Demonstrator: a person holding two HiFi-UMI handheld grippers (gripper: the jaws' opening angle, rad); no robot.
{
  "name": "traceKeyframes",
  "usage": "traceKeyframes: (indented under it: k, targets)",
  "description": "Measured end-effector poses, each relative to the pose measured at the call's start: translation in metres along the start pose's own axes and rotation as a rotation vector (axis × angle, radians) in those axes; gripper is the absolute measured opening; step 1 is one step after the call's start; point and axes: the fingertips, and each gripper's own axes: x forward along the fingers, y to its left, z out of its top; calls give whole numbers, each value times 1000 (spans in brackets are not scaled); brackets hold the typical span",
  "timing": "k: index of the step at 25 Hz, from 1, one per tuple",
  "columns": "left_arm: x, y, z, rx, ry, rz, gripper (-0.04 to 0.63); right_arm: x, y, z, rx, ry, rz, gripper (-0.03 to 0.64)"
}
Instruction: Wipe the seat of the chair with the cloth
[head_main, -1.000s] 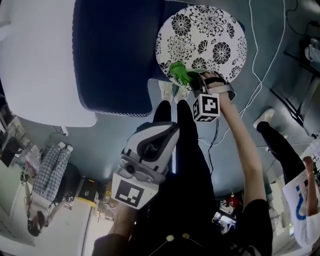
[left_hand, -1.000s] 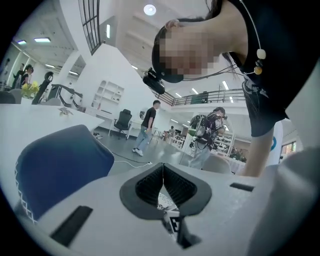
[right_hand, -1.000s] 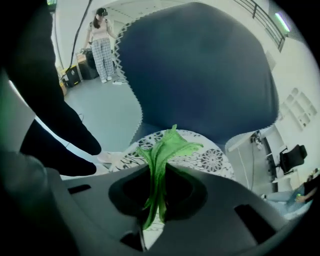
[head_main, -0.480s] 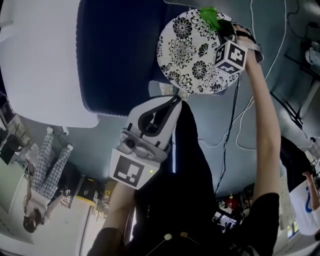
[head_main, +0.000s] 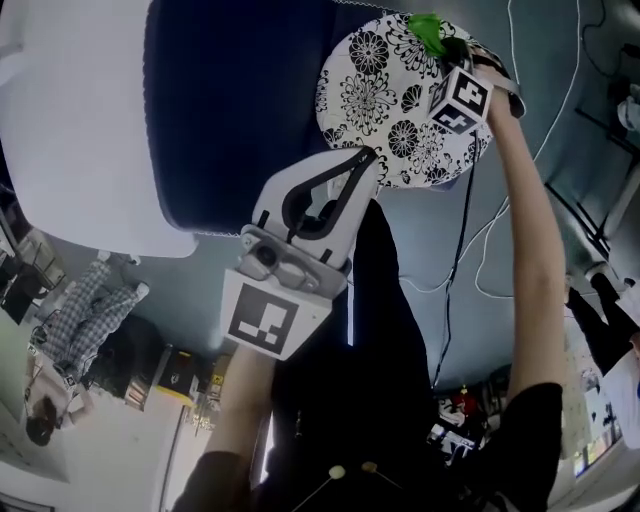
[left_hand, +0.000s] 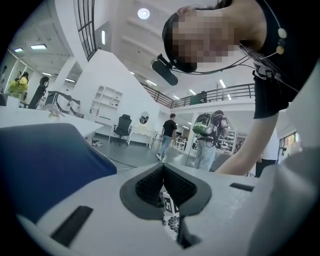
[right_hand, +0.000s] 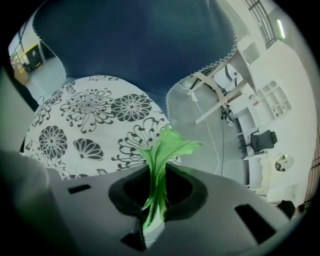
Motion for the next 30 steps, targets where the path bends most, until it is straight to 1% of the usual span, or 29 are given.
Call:
traceKeyframes:
  k: [4, 9, 14, 17, 20, 24, 28, 29, 30]
  targets:
    - [-1, 4, -3, -1, 7, 9, 6, -8, 53, 3, -28, -17, 67, 57]
    - [-3, 4, -4, 1, 14, 10, 6, -30, 115, 5, -77, -51, 117, 55]
    - [-4, 5, -6, -14, 13, 26, 6, -60, 182, 3, -153, -61, 206, 55]
    - [-4, 4, -7, -18, 12, 26, 6, -81, 228, 5, -171, -77, 291, 57]
    - [-4, 5, -7, -26, 7, 30, 6, -97, 265, 8, -208, -85, 314, 57]
    - [-3, 4, -6, -29, 3, 31, 6, -112, 293, 12, -202, -81, 364, 55]
    - [-4, 8, -9, -38, 0, 41, 6, -119, 311, 15, -236, -78, 471, 57]
    - [-4, 7, -9, -41, -1, 42, 6, -121, 310, 15, -246, -81, 478, 57]
    - [-5, 7, -9, -42, 0, 42, 6, -123, 304, 16, -248, -87, 464, 57]
